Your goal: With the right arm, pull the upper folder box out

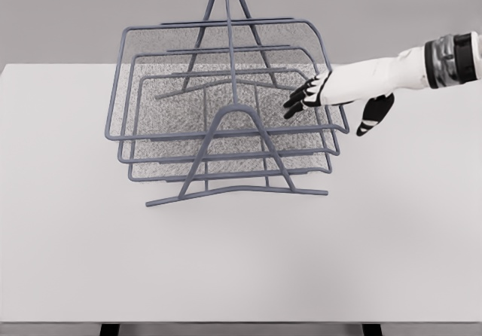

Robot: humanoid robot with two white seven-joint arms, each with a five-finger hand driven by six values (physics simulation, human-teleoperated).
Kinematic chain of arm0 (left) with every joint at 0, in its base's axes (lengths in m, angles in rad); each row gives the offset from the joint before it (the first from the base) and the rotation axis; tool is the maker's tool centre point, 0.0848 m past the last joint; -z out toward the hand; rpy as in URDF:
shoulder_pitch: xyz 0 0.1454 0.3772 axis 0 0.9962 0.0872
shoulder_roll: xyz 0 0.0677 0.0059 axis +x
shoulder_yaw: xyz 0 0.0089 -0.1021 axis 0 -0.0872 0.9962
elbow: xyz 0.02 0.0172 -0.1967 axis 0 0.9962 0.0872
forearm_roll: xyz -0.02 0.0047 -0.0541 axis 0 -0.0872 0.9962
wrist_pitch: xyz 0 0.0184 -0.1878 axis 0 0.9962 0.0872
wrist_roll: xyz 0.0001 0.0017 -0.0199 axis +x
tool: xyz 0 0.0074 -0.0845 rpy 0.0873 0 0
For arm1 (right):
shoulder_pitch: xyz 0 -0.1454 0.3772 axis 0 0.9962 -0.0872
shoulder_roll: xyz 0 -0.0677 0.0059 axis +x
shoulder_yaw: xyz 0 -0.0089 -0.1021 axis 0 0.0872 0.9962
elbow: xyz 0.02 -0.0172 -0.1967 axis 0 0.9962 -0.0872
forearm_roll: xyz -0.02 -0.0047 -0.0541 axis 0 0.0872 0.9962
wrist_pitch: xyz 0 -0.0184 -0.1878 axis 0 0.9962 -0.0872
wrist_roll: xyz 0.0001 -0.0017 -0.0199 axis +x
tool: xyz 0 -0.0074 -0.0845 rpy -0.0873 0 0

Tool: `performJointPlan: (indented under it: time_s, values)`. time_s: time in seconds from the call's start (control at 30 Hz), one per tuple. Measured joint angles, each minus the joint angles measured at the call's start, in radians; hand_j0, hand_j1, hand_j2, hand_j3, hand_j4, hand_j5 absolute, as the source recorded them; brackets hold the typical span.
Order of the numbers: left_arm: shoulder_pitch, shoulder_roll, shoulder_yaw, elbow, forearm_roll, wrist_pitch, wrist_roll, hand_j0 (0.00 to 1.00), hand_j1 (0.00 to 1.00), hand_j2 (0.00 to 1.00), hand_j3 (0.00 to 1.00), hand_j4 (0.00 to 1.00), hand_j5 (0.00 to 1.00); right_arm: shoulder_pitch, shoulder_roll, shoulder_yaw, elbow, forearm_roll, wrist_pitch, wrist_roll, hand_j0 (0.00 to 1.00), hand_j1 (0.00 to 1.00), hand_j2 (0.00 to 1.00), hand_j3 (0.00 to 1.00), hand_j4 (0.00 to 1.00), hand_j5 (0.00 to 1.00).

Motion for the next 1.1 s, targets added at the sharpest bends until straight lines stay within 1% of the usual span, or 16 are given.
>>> performJointPlan:
  time_s: [0.1, 0.33, 0.53, 0.73, 1.1]
  values:
    - [0.000, 0.000, 0.000, 0.000, 0.000, 0.000, 0.000, 1.00, 1.00, 1.00, 1.00, 1.00, 1.00, 0.012, -0.016, 0.002, -0.003, -0.005, -0.005, 0.000, 1.00, 1.00, 1.00, 1.00, 1.00, 1.00]
    - [0.000, 0.000, -0.001, 0.000, 0.000, 0.000, 0.000, 1.00, 1.00, 1.00, 1.00, 1.00, 1.00, 0.014, -0.075, -0.003, -0.005, -0.009, -0.014, 0.003, 1.00, 1.00, 1.00, 1.00, 1.00, 1.00]
    - [0.000, 0.000, -0.001, 0.001, 0.000, 0.000, 0.000, 1.00, 1.00, 1.00, 1.00, 1.00, 1.00, 0.032, -0.109, -0.008, -0.007, -0.033, -0.012, 0.002, 1.00, 1.00, 1.00, 1.00, 1.00, 1.00]
    - [0.000, 0.000, 0.000, 0.000, 0.000, 0.000, 0.000, 1.00, 1.00, 1.00, 1.00, 1.00, 1.00, 0.034, -0.153, -0.012, -0.007, -0.041, -0.010, 0.003, 1.00, 1.00, 1.00, 1.00, 1.00, 1.00]
    - [0.000, 0.000, 0.000, 0.000, 0.000, 0.000, 0.000, 1.00, 1.00, 1.00, 1.00, 1.00, 1.00, 0.046, -0.211, -0.024, 0.012, -0.077, 0.000, 0.002, 1.00, 1.00, 1.00, 1.00, 1.00, 1.00]
